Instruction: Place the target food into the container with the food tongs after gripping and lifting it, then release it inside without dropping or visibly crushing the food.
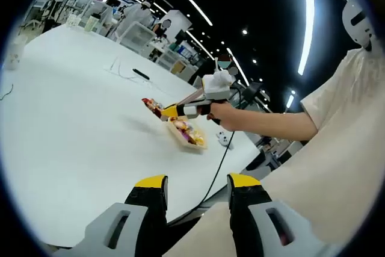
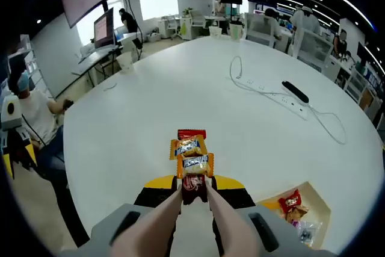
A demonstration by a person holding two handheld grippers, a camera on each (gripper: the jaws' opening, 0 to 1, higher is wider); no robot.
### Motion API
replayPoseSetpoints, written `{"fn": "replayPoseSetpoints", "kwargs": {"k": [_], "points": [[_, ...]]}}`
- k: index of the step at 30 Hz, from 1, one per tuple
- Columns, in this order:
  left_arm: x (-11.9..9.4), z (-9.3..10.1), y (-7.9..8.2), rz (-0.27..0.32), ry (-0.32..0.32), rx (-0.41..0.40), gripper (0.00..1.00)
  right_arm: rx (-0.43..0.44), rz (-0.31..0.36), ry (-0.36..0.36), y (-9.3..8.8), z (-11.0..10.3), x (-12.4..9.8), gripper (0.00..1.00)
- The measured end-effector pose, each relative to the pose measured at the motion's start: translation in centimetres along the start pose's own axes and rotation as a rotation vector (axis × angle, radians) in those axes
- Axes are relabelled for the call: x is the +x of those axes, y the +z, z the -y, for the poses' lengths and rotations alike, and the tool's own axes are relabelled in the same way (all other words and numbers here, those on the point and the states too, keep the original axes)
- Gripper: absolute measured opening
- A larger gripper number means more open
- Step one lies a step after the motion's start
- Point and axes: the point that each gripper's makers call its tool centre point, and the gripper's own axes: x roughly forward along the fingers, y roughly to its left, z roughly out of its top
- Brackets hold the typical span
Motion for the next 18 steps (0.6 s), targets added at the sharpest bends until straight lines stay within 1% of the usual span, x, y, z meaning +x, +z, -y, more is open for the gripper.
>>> {"fn": "replayPoseSetpoints", "kwargs": {"k": [4, 7, 10, 13, 15, 18], "points": [[0.0, 0.1, 0.2, 0.004, -0.006, 0.011, 0.4, -0.015, 0.003, -0.001, 0.4, 0.0, -0.6, 0.22], [-0.1, 0.0, 0.3, 0.009, 0.003, 0.024, 0.43, -0.021, 0.006, -0.003, 0.7, 0.1, -1.1, 0.22], [-0.3, 0.3, 0.3, 0.011, 0.002, 0.029, 0.43, -0.011, 0.01, 0.006, 0.9, -0.1, -1.3, 0.22], [-0.7, 0.6, 0.0, 0.005, 0.0, 0.039, 0.43, -0.02, 0.011, 0.01, 1.2, -0.5, -1.4, 0.22], [-1.2, 0.4, -0.4, 0.001, 0.005, 0.039, 0.43, -0.027, 0.013, 0.016, 1.5, -0.8, -1.4, 0.22], [-1.5, 0.2, -0.5, 0.007, 0.015, 0.034, 0.43, -0.036, 0.016, 0.018, 1.7, -1.1, -1.6, 0.22]]}}
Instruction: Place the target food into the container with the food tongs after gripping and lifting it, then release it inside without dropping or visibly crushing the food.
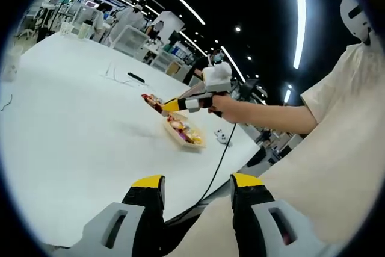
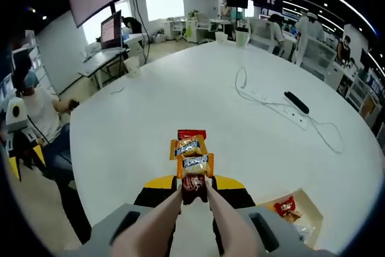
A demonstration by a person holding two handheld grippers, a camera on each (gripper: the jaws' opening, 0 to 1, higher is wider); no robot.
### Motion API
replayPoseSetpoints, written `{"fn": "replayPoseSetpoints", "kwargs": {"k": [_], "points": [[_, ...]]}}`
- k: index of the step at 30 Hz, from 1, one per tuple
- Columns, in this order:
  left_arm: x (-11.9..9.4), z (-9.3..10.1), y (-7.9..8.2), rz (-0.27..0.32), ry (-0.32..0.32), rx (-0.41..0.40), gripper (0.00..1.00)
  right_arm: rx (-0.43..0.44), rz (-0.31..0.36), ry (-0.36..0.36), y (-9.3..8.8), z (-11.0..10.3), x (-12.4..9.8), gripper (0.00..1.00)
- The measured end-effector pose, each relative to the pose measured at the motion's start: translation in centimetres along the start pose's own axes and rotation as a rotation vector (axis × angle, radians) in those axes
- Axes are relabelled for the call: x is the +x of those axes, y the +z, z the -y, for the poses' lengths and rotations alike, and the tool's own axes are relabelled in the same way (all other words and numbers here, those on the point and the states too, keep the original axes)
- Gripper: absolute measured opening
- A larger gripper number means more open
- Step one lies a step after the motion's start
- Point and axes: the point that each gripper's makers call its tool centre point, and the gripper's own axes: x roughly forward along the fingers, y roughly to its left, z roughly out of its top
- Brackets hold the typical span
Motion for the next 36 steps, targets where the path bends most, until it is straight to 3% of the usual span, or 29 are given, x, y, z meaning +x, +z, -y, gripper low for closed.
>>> {"fn": "replayPoseSetpoints", "kwargs": {"k": [7, 20, 36], "points": [[0.6, 0.6, 1.0, 0.021, -0.002, 0.028, 0.44, 0.028, 0.033, 0.002, 0.7, -0.1, -0.8, 0.22], [2.0, 2.8, 0.5, -0.014, -0.066, 0.077, 0.44, 0.024, 0.069, -0.027, 1.3, 0.0, -2.2, 0.22], [2.1, 3.1, 0.9, 0.006, -0.071, 0.09, 0.45, 0.02, 0.089, -0.055, 1.6, 0.7, -3.4, 0.22]]}}
